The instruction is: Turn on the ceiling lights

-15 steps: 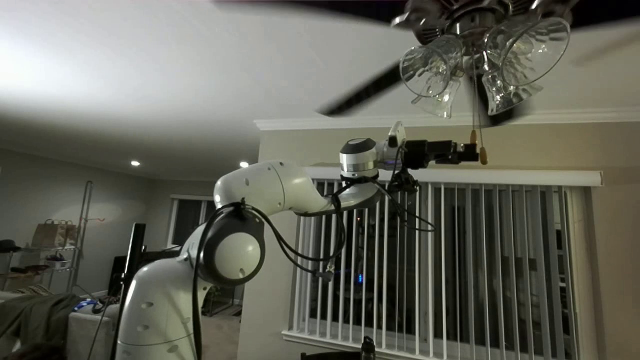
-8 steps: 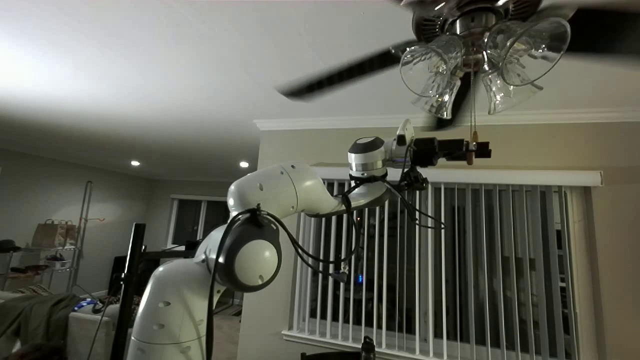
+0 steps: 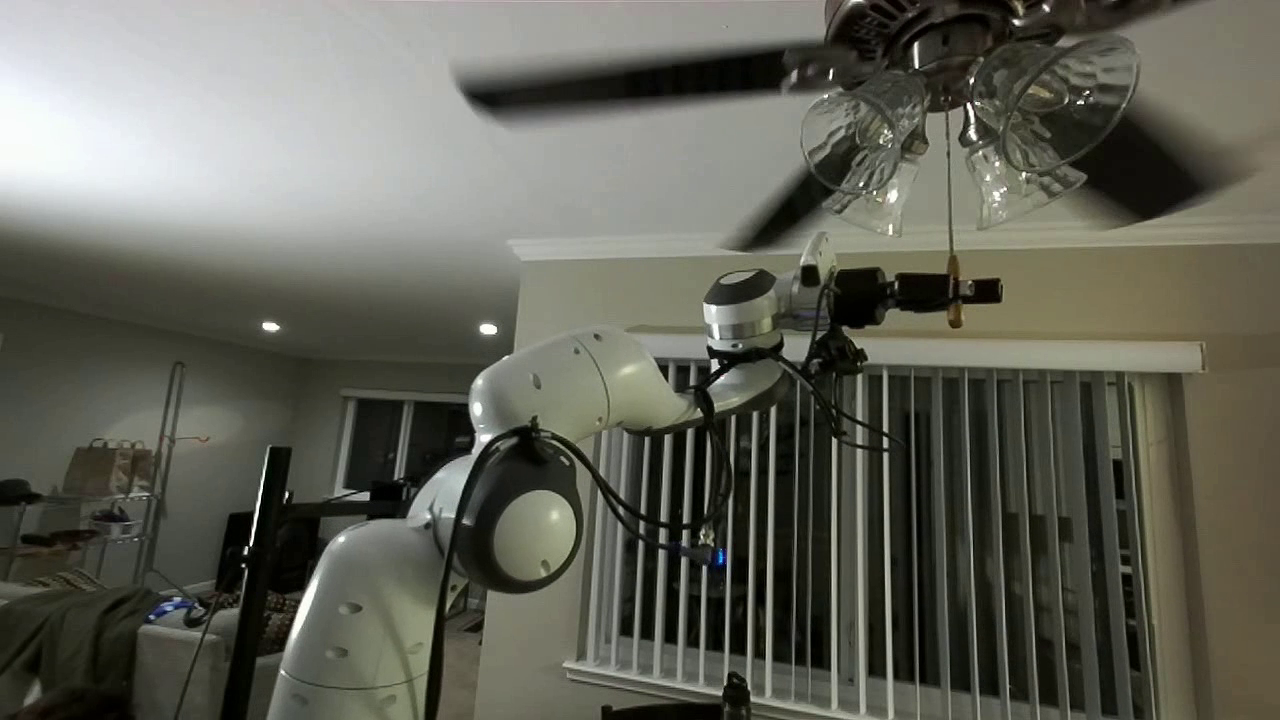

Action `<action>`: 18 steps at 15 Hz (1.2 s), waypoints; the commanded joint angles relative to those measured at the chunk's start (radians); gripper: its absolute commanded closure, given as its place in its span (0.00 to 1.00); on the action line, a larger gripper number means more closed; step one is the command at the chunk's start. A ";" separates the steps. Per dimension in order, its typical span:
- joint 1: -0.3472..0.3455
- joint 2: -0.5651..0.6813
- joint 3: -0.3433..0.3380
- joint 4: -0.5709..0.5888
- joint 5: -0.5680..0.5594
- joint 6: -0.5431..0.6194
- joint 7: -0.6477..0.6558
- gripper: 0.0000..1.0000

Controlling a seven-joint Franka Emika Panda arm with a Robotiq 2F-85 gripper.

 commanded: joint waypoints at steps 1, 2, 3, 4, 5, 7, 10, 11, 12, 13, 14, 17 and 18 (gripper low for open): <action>0.018 0.029 0.005 0.047 -0.029 -0.038 -0.007 0.94; 0.019 0.031 0.005 0.050 -0.030 -0.040 -0.007 0.95; 0.020 0.033 0.004 0.053 -0.030 -0.040 -0.007 0.97; 0.021 0.035 0.004 0.055 -0.030 -0.041 -0.008 0.98; 0.021 0.035 0.004 0.057 -0.029 -0.041 -0.009 0.97; 0.020 0.033 0.003 0.054 -0.027 -0.042 -0.009 0.95; 0.010 0.022 -0.004 0.020 -0.013 -0.042 -0.005 0.95; 0.005 0.019 -0.007 0.007 -0.005 -0.040 -0.003 0.95; 0.000 0.016 -0.010 -0.008 0.003 -0.040 -0.001 0.95; -0.006 0.015 -0.014 -0.019 0.015 -0.039 -0.002 0.95; -0.012 0.015 -0.019 -0.027 0.023 -0.039 0.000 0.95; -0.018 0.007 -0.036 -0.050 0.030 -0.042 0.003 0.95; -0.018 0.005 -0.039 -0.051 0.025 -0.041 0.006 0.95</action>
